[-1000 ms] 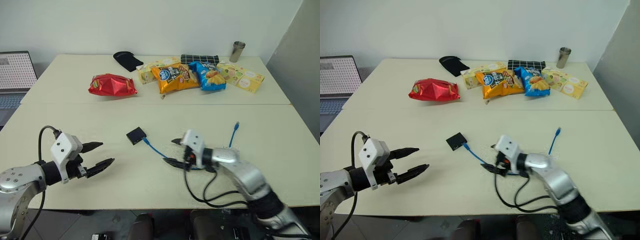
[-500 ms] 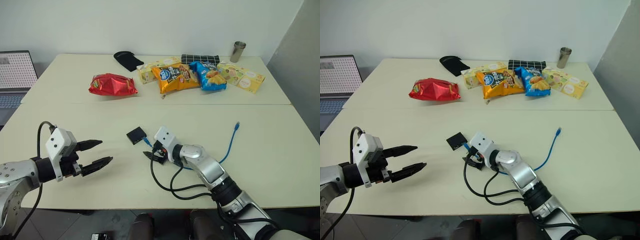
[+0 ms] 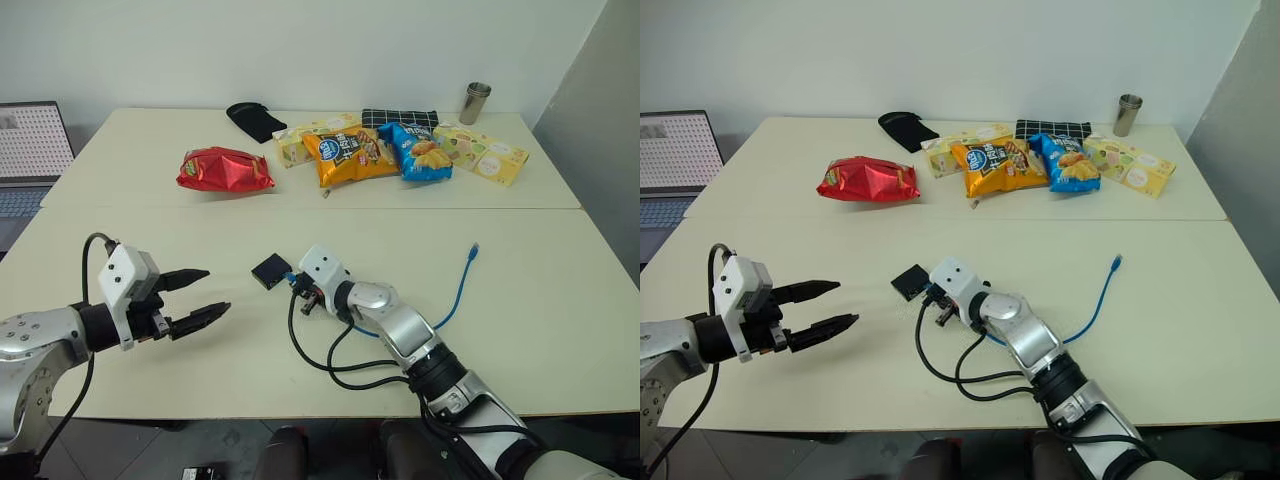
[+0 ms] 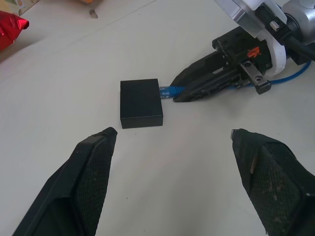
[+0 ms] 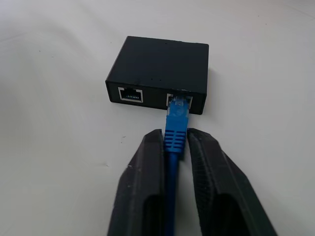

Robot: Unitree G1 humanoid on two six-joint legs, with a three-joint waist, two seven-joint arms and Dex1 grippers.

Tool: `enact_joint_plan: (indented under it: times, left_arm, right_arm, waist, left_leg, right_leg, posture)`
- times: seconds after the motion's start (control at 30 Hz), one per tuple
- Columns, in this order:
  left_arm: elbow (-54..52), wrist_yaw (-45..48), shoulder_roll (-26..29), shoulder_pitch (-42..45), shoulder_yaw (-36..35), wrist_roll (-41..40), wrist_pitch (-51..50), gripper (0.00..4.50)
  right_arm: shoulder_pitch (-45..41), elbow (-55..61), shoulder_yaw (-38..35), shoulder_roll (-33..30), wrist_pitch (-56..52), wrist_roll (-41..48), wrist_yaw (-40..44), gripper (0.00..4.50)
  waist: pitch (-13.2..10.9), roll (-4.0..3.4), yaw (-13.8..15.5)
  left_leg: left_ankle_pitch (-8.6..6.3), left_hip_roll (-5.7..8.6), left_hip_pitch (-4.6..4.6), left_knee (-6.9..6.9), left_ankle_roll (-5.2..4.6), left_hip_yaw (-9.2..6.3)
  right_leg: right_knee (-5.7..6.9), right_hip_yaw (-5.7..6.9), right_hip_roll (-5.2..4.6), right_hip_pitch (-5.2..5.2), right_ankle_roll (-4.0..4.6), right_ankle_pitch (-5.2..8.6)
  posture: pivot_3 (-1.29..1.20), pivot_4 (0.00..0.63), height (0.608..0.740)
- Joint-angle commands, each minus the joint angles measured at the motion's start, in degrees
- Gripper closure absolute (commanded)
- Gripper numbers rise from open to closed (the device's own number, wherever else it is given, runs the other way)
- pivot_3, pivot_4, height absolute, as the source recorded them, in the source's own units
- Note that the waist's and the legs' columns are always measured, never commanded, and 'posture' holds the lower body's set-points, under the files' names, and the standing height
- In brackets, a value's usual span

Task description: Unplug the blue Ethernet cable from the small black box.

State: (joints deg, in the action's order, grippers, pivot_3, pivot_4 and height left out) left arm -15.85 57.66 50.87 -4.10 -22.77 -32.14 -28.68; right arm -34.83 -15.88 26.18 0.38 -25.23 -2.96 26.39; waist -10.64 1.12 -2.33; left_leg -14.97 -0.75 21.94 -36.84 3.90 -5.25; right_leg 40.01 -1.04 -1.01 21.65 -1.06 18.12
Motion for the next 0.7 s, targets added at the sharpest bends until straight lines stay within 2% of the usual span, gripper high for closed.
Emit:
enact_joint_plan:
  times: [0.03,0.2,0.43,0.57,0.7]
  left_arm:
    - [0.47,-1.18,-0.49,1.11,-0.71,-1.09,-1.21,0.52]
    - [1.60,-2.61,-1.55,3.02,-1.65,-5.83,-7.35,0.52]
    - [0.83,-6.63,-6.45,8.18,-2.67,-20.70,-20.53,0.52]
    - [-1.40,-8.15,-8.89,9.48,-0.58,-25.65,-24.28,0.52]
    - [-2.88,-7.69,-9.88,10.53,2.95,-26.14,-25.10,0.52]
  right_arm:
    - [0.86,4.67,-1.02,-3.45,0.23,-1.17,1.40,4.40]
    - [2.88,13.37,-0.69,-10.63,5.07,-0.89,7.18,4.41]
    - [2.86,19.39,-0.59,-21.98,26.91,-1.85,16.16,4.41]
    - [1.16,19.18,-0.41,-23.81,36.13,-2.40,18.87,4.41]
    - [-0.30,18.24,-0.73,-24.12,42.04,-2.88,20.10,4.41]
  waist:
    - [0.00,0.00,0.24]
    - [-0.01,-0.01,0.44]
    - [-0.02,0.00,0.31]
    - [-0.02,0.01,-0.06]
    - [-0.01,0.02,-0.02]
  left_leg:
    - [0.00,0.01,0.02,0.00,0.00,-0.02]
    - [0.00,0.02,0.08,-0.01,-0.01,-0.05]
    - [0.00,0.01,0.11,-0.02,-0.01,-0.03]
    - [0.00,-0.01,0.10,-0.02,0.00,-0.02]
    - [0.01,-0.02,0.11,-0.07,0.01,-0.04]
  right_leg:
    - [0.00,0.01,-0.02,0.00,0.00,0.00]
    - [-0.04,0.04,-0.06,0.00,-0.01,0.00]
    - [-0.03,0.05,-0.05,0.04,-0.01,0.00]
    - [-0.03,0.03,-0.05,0.04,-0.01,0.00]
    - [-0.02,0.03,-0.06,0.00,-0.01,0.00]
  posture:
    - [0.00,0.150,0.740]
    - [0.00,0.150,0.740]
    - [0.00,0.150,0.740]
    - [0.00,0.150,0.740]
    - [0.00,0.150,0.740]
